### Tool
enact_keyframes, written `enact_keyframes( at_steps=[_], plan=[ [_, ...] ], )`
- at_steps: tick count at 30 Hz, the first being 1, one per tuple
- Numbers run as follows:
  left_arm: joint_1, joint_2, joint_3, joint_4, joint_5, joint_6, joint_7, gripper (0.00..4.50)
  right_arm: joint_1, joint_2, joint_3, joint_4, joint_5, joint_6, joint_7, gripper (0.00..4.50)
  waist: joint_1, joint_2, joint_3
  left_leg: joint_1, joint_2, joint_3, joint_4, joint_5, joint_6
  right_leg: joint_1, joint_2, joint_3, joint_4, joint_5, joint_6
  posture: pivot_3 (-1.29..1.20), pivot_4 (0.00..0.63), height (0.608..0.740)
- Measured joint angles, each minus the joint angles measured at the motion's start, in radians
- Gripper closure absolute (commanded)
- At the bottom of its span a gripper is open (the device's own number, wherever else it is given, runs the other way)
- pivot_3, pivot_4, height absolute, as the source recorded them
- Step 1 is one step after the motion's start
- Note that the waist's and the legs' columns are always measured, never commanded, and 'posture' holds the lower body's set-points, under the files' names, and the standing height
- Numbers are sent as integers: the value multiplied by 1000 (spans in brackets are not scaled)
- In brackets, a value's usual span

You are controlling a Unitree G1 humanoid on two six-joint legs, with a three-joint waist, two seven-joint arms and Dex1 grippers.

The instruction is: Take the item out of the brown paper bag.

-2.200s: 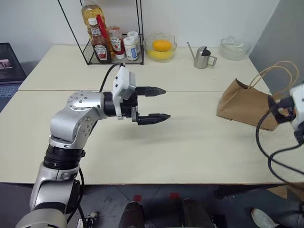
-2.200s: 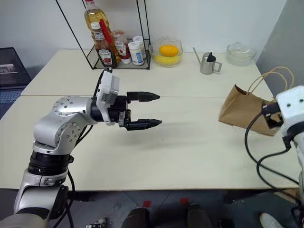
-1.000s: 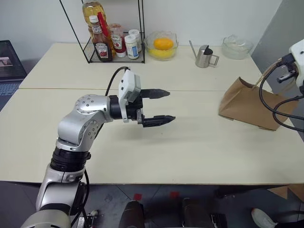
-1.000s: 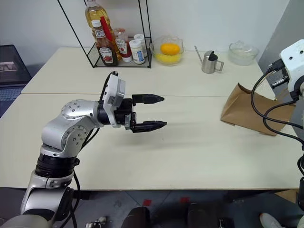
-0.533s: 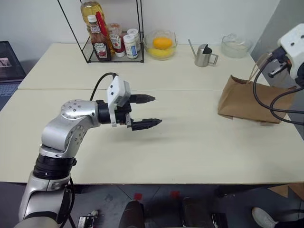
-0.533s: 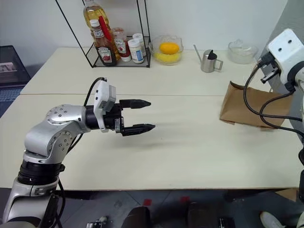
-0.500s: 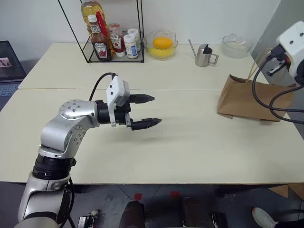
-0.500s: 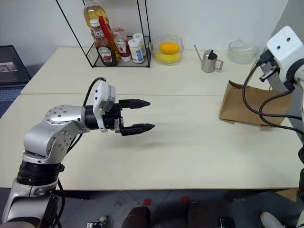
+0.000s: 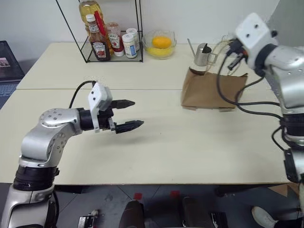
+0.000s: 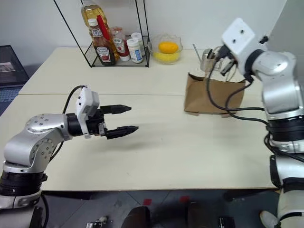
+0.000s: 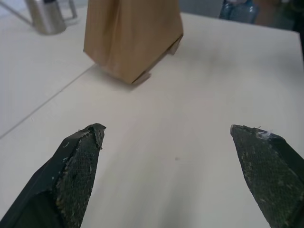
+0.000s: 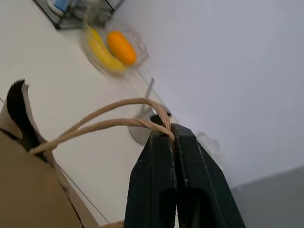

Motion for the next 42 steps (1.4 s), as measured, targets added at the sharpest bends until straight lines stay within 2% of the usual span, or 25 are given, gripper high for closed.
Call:
enact_keyframes(
  at_steps=[8, 15, 22, 28, 42],
  plan=[
    [77, 63, 61, 61, 34, -58, -8, 0, -154, 207, 73, 106, -39, -1, -42, 4448, -2, 0, 0, 0, 0, 0, 0, 0, 0, -1, 0, 0, 0, 0, 0, 0, 150, 740],
    [152, 66, 106, 78, 38, -85, 2, 0, -204, 370, 111, 186, -43, -35, -68, 4448, -6, 0, 0, -1, 0, -1, 0, 0, 0, -1, 0, -1, 1, 0, 0, 0, 150, 740],
    [192, 69, 147, 110, 45, -111, 18, 0, -312, 516, 127, 419, -70, -129, -121, 4448, -12, 0, 0, -2, 0, -1, 0, 0, 0, -1, 0, -1, 2, 0, 0, 0, 150, 740],
    [198, 69, 154, 110, 45, -118, 23, 0, -359, 558, 125, 533, -74, -186, -146, 4448, -13, 0, 0, -2, 0, -1, 0, 0, 0, -1, 0, -1, 2, 0, 0, 0, 150, 740],
    [195, 67, 153, 113, 49, -150, 24, 0, -360, 608, 125, 569, -106, -205, -148, 4448, -16, 0, 0, -2, 0, -1, 0, 0, 0, -1, 0, -1, 2, 0, 0, 0, 150, 740]
  ],
)
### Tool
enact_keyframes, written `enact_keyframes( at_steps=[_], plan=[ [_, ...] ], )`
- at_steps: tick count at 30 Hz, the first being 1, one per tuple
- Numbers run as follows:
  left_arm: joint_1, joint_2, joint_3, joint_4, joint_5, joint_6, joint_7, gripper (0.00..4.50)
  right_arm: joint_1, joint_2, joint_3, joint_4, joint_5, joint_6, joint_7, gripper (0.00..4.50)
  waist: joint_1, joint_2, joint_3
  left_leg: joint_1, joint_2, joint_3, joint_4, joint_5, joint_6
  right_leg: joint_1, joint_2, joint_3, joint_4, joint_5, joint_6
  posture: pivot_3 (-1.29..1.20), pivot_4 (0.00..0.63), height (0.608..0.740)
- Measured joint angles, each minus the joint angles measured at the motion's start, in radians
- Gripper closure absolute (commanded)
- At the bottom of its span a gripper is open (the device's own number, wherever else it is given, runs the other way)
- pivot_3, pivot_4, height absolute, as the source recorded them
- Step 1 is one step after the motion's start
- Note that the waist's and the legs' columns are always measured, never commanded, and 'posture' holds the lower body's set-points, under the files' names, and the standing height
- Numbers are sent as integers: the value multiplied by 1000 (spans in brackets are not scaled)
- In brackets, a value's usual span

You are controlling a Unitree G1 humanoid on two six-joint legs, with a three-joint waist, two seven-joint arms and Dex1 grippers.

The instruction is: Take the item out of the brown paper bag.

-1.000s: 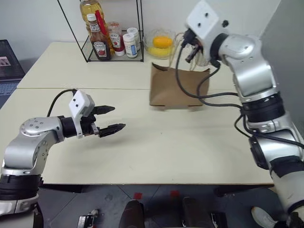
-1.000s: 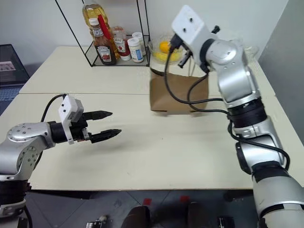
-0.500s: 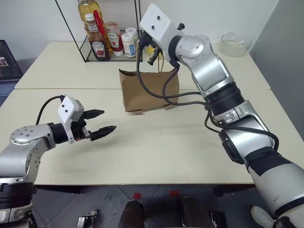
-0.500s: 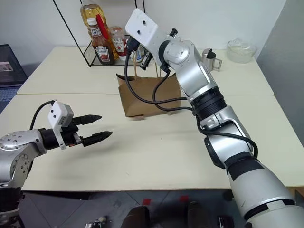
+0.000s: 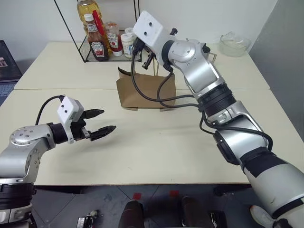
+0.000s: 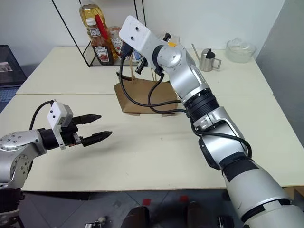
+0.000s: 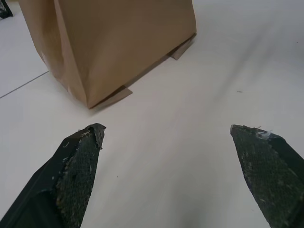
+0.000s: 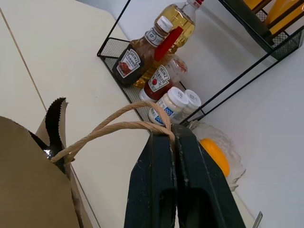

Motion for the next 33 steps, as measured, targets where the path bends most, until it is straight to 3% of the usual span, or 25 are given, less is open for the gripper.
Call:
enact_keyframes(
  at_steps=[21, 24, 30, 33],
  plan=[
    [-10, -20, -13, 25, 14, -27, -1, 0, 0, 23, 0, 10, -2, -19, 26, 4448, -2, 0, 0, 0, 0, 0, 0, 0, 0, 0, 0, 0, 0, 0, 0, 0, 150, 740],
    [-17, -20, -14, 27, 18, -28, -2, 0, 0, 24, 0, 10, -2, -19, 27, 3813, -2, 0, 0, 0, 0, 0, 0, 0, 0, 0, 0, 0, 0, 0, 0, 0, 150, 740],
    [-39, -29, -22, 39, 24, -33, -3, 0, 21, 8, 0, -33, 0, -3, 54, 1810, -2, 0, 0, 0, 0, 0, 0, 0, 0, 0, 0, 0, 0, 0, 0, 0, 150, 740],
    [-54, -33, -24, 38, 23, -34, -1, 0, 109, -35, 0, -195, 10, 67, 124, 1810, 0, -2, -1, 0, 0, -1, 0, 0, 0, 1, 0, 0, 0, 0, 0, 0, 150, 740]
  ],
)
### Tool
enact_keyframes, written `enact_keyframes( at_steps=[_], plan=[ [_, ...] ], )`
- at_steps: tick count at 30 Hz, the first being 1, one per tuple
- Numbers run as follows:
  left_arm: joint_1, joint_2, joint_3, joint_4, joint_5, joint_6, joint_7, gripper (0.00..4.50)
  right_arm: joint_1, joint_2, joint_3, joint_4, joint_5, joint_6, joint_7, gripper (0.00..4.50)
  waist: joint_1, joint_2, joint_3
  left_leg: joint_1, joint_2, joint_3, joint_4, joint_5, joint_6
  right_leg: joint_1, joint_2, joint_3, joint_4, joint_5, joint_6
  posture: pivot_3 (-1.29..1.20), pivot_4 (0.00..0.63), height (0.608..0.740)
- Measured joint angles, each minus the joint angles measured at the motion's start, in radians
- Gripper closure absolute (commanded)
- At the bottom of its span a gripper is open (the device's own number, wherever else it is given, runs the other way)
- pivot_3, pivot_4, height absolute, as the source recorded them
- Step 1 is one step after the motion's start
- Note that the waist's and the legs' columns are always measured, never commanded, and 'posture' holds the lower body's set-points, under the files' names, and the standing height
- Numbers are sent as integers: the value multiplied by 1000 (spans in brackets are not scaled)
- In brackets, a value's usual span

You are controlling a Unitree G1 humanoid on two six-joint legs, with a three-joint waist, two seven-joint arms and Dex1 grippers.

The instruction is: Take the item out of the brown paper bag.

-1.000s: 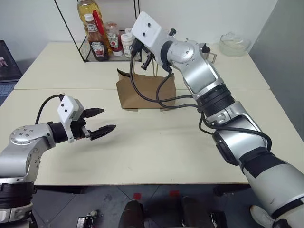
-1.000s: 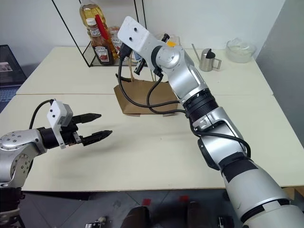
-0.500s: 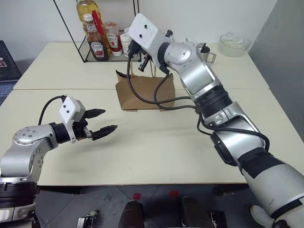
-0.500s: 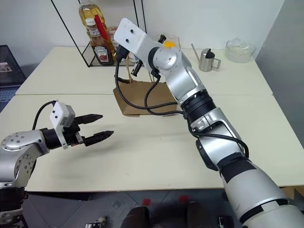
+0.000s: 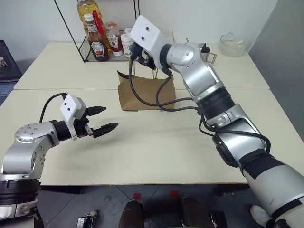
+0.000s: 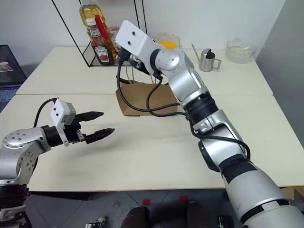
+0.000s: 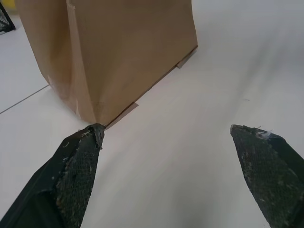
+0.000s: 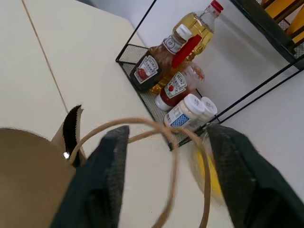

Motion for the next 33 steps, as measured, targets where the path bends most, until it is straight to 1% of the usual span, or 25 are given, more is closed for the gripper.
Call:
enact_keyframes(
  at_steps=[2, 4, 11, 13, 18, 21, 24, 27, 28, 30, 31, 33],
  plan=[
    [-1, -1, 0, 0, 0, 1, 0, 0, 62, -33, 0, -105, 14, 53, 39, 1810, 0, 0, 0, 0, 0, 0, 0, 0, 0, 0, 0, 0, 0, 0, 0, 0, 150, 740],
    [-5, -4, -1, 0, -1, 5, 1, 0, 136, -76, -5, -255, 44, 140, 89, 1810, 0, 0, 0, 0, 0, -1, 0, 0, 0, 0, 0, 0, 0, 0, 0, 0, 150, 740],
    [-73, -11, -8, 1, -9, 39, 11, 0, 295, -216, -56, -655, 163, 353, 197, 1810, 2, 0, 0, 0, 0, -2, 1, 0, 0, 1, 1, 0, 0, 0, 0, 0, 150, 740],
    [-121, -13, -12, 6, -20, 73, 25, 0, 400, -283, -116, -801, 239, 426, 238, 1810, 13, -1, 0, 0, 0, -2, 1, 0, 0, 1, 1, -1, -1, 0, 0, 0, 150, 740],
    [-257, -12, -27, 49, -19, 83, 24, 0, 577, -372, -237, -1051, 406, 543, 288, 1810, 20, -2, 0, 0, 0, -3, 1, 0, 0, 2, 2, -1, 0, 0, 0, 0, 150, 740],
    [-369, -14, -45, 134, 0, 64, 19, 569, 694, -402, -305, -1171, 480, 595, 274, 1783, 20, -2, -1, 0, 0, -3, 2, 0, 0, 2, 2, 0, 0, 0, 0, 0, 150, 740],
    [-489, -30, -98, 288, 75, -37, 13, 1505, 761, -413, -361, -1251, 531, 653, 235, 1783, 20, -2, -1, 1, 0, -3, 2, 0, 0, 2, 2, 0, 0, 0, 0, 0, 150, 740],
    [-630, -66, -174, 517, 204, -202, 26, 2462, 776, -411, -413, -1307, 582, 708, 188, 1783, 22, -2, -1, 1, 0, -3, 2, 0, 0, 3, 2, -1, 0, 0, 0, 0, 150, 740],
    [-690, -85, -198, 617, 249, -265, 36, 2730, 777, -408, -429, -1323, 599, 726, 170, 1783, 23, -2, 0, 1, 0, -3, 2, 0, 0, 3, 2, -1, 0, 0, 0, 0, 150, 740],
    [-791, -113, -231, 789, 317, -373, 52, 3407, 779, -405, -448, -1351, 633, 758, 140, 1783, 22, -2, 0, 0, 0, -3, 2, 0, 0, 3, 2, -1, -1, 0, 0, 0, 150, 740],
    [-833, -125, -243, 856, 345, -418, 67, 3722, 779, -402, -456, -1361, 649, 771, 128, 1783, 22, -2, 0, 0, 0, -3, 2, 0, 0, 3, 2, -1, -2, 0, 0, 0, 150, 740],
    [-947, -158, -280, 1045, 428, -523, 128, 4356, 781, -399, -481, -1387, 681, 807, 94, 1783, 22, -3, 0, -1, 0, -3, 2, 0, 0, 3, 2, -1, -3, 0, 0, 0, 150, 740]
  ],
)
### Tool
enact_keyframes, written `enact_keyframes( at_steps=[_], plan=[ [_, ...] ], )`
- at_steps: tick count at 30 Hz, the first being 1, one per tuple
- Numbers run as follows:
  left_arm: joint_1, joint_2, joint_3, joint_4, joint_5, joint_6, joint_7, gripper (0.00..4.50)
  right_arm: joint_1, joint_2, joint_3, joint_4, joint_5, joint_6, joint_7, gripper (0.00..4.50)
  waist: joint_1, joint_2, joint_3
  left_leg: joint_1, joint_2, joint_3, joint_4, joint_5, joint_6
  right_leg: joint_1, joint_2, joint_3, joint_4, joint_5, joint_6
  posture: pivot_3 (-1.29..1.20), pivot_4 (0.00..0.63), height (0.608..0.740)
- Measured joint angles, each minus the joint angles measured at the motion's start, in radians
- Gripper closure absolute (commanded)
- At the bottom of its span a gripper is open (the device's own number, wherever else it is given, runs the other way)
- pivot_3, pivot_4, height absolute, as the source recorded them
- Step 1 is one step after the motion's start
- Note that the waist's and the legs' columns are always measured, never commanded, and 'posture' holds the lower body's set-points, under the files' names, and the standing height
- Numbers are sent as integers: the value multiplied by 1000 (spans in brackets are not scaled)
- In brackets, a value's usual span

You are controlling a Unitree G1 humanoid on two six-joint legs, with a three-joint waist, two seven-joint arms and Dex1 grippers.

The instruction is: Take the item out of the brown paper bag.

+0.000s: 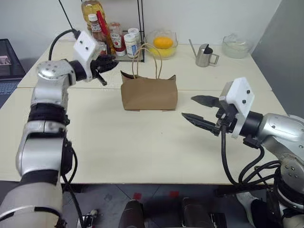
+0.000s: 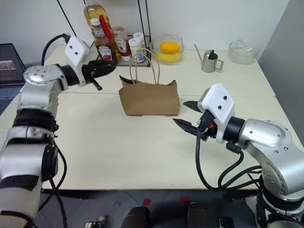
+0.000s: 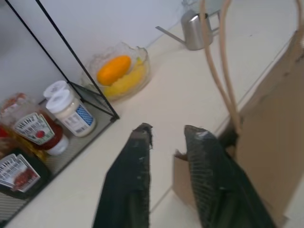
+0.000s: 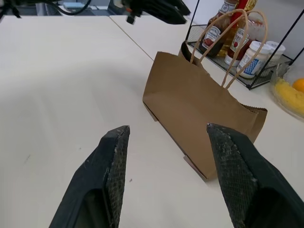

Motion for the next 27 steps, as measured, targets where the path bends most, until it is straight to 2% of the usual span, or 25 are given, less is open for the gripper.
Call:
enact_keyframes(
  at_steps=[3, 6, 10, 13, 17, 24, 27],
  plan=[
    [-99, -34, -30, 163, 83, -92, 85, 4468, 10, -1, -33, -27, 41, 40, -35, 1783, -2, 0, 0, -1, 0, 0, -1, 0, 0, 0, 0, 0, 0, 0, 0, 0, 150, 740],
    [-140, -59, -48, 247, 140, -128, 132, 4468, 28, -6, -56, -39, 80, 65, -58, 1783, -4, 0, 0, -1, 0, 0, -1, 0, 0, -1, 0, 0, 0, 0, 0, 0, 150, 740],
    [-163, -103, -85, 313, 221, -142, 162, 4468, 72, -38, -163, -59, 155, 97, -66, 1783, -1, 0, 0, -1, 0, 0, 0, 0, 0, -1, 0, 0, 0, 0, 0, 0, 150, 740],
    [-170, -113, -88, 332, 250, -141, 166, 4500, 89, -62, -209, -61, 191, 111, -85, 1199, -2, 0, 0, -1, 0, 0, 0, 0, 0, -1, 0, 0, 0, 0, 0, 0, 150, 740],
    [-192, -126, -87, 336, 276, -138, 163, 4500, 118, -89, -228, -62, 240, 112, -118, 40, -2, 0, 0, -1, 0, 0, 0, 0, 0, -1, 0, 0, 0, 0, 0, 0, 150, 740],
    [-193, -144, -103, 350, 329, -135, 65, 4500, 161, -149, -228, -63, 371, 78, -204, 40, -2, 0, 0, -1, 0, 0, 0, 0, -1, -1, 0, 0, 0, 0, 0, 0, 150, 740],
    [-193, -144, -101, 352, 341, -135, 75, 4500, 178, -167, -229, -63, 412, 62, -237, 40, -2, -1, 0, -1, 0, 0, 0, 0, 0, -1, 0, 0, 0, 0, 0, 0, 150, 740]
  ],
)
